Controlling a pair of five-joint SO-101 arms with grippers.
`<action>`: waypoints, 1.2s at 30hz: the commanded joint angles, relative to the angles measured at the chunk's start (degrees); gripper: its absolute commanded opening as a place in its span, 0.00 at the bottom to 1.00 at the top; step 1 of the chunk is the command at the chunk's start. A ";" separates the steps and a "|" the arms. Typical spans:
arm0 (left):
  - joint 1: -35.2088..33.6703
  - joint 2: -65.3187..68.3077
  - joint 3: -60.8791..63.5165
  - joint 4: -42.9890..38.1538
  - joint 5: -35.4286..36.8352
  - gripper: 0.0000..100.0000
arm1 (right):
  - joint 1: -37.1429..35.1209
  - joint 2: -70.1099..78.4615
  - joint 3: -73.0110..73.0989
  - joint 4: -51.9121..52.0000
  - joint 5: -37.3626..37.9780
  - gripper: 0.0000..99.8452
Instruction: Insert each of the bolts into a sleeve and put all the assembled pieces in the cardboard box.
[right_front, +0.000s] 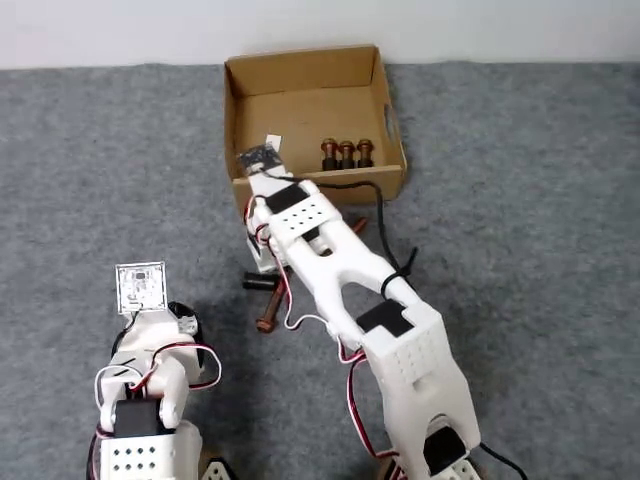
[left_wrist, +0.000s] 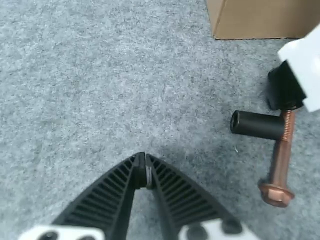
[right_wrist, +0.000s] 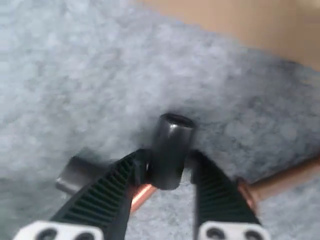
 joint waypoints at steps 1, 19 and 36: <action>-0.09 -0.62 -0.48 -1.14 -0.18 0.00 | 0.13 -0.13 -3.87 1.19 -1.67 0.02; 0.00 -0.62 -0.48 -1.49 -0.35 0.01 | 1.98 -3.65 -46.95 34.77 -4.13 0.01; 7.38 -0.09 -17.63 9.76 -0.44 0.06 | 16.84 -49.19 -5.36 34.59 -6.59 0.01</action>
